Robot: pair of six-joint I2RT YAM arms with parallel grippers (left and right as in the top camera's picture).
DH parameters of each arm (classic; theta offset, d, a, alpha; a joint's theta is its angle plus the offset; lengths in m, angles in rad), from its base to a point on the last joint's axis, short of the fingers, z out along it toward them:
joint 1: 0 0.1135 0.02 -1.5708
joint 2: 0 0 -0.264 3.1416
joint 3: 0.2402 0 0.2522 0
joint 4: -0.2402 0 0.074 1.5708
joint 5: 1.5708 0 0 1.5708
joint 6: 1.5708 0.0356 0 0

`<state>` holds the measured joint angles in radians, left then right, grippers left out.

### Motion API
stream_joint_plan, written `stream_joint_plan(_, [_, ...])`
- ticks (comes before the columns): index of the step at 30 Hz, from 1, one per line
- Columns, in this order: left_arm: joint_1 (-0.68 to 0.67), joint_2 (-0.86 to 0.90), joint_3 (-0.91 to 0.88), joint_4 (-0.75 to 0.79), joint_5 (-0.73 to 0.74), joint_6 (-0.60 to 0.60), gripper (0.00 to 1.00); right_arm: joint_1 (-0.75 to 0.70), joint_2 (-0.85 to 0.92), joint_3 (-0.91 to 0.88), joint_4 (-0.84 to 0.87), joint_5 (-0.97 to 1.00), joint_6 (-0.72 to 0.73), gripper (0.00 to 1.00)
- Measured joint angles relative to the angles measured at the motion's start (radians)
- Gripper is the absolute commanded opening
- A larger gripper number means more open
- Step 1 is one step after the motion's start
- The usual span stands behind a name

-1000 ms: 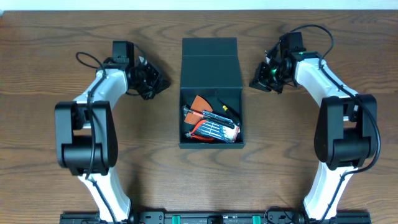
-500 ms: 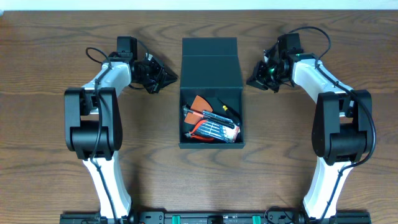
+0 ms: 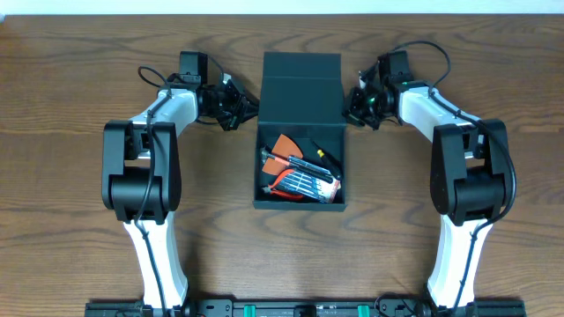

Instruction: Pack container

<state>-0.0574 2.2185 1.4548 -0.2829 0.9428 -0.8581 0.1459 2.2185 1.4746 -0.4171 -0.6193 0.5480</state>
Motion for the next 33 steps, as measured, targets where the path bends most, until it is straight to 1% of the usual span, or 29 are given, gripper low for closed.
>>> stream_joint_plan(6, [0.008, 0.0, 0.0, -0.002, 0.024, 0.053, 0.06, -0.001, 0.0, 0.0, 0.041, -0.037, -0.06, 0.01])
stream_joint_plan(14, [0.01, -0.002, 0.0, -0.015, 0.04, 0.161, 0.06, -0.002, -0.013, 0.0, 0.051, -0.047, -0.174, 0.01])
stream_joint_plan(25, [0.022, -0.07, 0.0, -0.04, 0.049, 0.285, 0.06, -0.002, -0.153, 0.0, 0.063, -0.045, -0.288, 0.01])
stream_joint_plan(28, [0.022, -0.103, 0.0, -0.08, 0.048, 0.321, 0.06, -0.002, -0.173, 0.0, 0.063, -0.047, -0.297, 0.01])
stream_joint_plan(33, [0.029, -0.177, 0.0, -0.202, 0.031, 0.4, 0.06, -0.001, -0.211, 0.0, 0.034, -0.055, -0.303, 0.01])
